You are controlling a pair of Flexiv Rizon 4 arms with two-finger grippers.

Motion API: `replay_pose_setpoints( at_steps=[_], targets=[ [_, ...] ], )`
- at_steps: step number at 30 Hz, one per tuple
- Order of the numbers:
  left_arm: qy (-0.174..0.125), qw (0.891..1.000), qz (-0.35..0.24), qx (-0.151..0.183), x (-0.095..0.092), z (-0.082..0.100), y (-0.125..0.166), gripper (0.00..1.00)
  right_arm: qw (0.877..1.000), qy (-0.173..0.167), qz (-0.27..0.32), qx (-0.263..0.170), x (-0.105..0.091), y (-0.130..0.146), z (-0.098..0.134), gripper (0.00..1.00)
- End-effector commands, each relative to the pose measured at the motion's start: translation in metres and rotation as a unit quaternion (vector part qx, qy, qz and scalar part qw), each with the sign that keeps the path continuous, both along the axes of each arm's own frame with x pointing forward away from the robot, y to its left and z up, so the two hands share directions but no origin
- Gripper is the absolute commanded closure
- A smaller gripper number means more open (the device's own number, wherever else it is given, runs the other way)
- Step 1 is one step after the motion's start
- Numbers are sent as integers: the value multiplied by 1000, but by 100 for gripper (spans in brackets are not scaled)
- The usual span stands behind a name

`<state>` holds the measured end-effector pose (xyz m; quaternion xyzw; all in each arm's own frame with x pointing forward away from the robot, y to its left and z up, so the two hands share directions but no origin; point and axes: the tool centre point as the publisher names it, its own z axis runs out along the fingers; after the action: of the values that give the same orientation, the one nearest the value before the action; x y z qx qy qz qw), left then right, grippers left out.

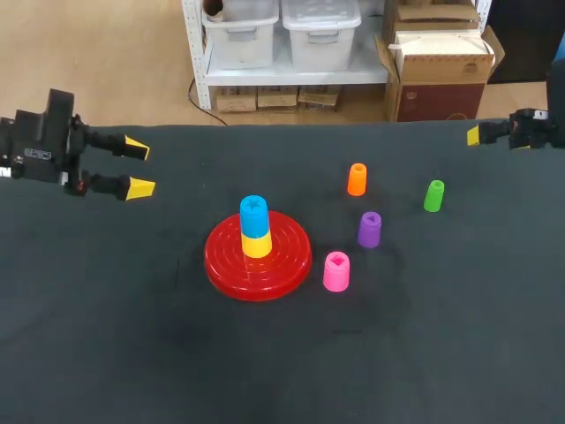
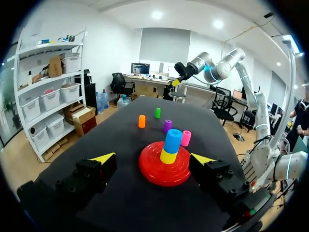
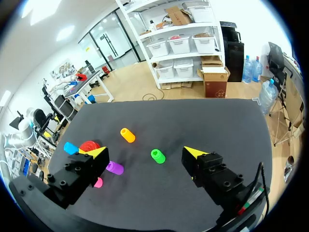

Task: Pick up and stack the cylinders on the red base in this order: pink,purple,orange,green

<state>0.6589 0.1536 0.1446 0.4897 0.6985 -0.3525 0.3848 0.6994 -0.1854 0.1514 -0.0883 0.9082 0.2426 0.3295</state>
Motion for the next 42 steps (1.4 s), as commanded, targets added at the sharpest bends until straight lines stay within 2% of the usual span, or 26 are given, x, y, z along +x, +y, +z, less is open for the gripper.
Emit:
replay_pose_setpoints(
  at_steps=[1, 7, 10, 12, 13, 15, 17, 19, 20, 21, 22, 25, 28, 30, 33, 37, 42],
  targets=[
    [0, 1000, -2, 0, 1, -1, 1, 0, 1000, 0, 0, 0, 0, 0, 0, 0],
    [0, 1000, -2, 0, 1, -1, 1, 0, 1000, 0, 0, 0, 0, 0, 0, 0],
    [0, 1000, -2, 0, 1, -1, 1, 0, 996, 26, 87, -10, 11, 18, -2, 0],
    [0, 1000, -2, 0, 1, -1, 1, 0, 986, 48, 157, -41, 15, 44, -2, 0],
    [0, 1000, -2, 0, 1, -1, 1, 0, 981, 49, 180, -46, 15, 52, -2, 0],
    [0, 1000, -2, 0, 1, -1, 1, 0, 965, 57, 244, -83, 13, 78, -1, 0],
    [0, 1000, -2, 0, 1, -1, 1, 0, 953, 60, 279, -105, 10, 95, 0, 0],
    [0, 1000, -2, 0, 1, -1, 1, 0, 933, 77, 320, -143, 2, 117, -1, 0],
    [0, 1000, -2, 0, 1, -1, 1, 0, 928, 78, 332, -152, -2, 123, -1, 0],
    [0, 1000, -2, 0, 1, -1, 1, 0, 916, 79, 353, -171, -7, 132, -2, 0],
    [0, 1000, -2, 0, 1, -1, 1, 0, 898, 88, 382, -198, -14, 143, -5, 0],
    [0, 1000, -2, 0, 1, -1, 1, 0, 857, 106, 433, -256, -28, 160, -19, 0],
    [0, 1000, -2, 0, 1, -1, 1, 0, 830, 136, 463, -279, -38, 170, -33, 0],
    [0, 1000, -2, 0, 1, -1, 1, 0, 808, 143, 484, -304, -44, 178, -38, 0],
    [0, 1000, -2, 0, 1, -1, 1, 0, 782, 156, 501, -337, -52, 185, -45, 0],
    [0, 1000, -2, 0, 1, -1, 1, 0, 754, 170, 519, -364, -63, 193, -58, 0],
    [0, 1000, -2, 0, 1, -1, 1, 0, 733, 168, 535, -384, -80, 204, -65, 0]
  ],
)
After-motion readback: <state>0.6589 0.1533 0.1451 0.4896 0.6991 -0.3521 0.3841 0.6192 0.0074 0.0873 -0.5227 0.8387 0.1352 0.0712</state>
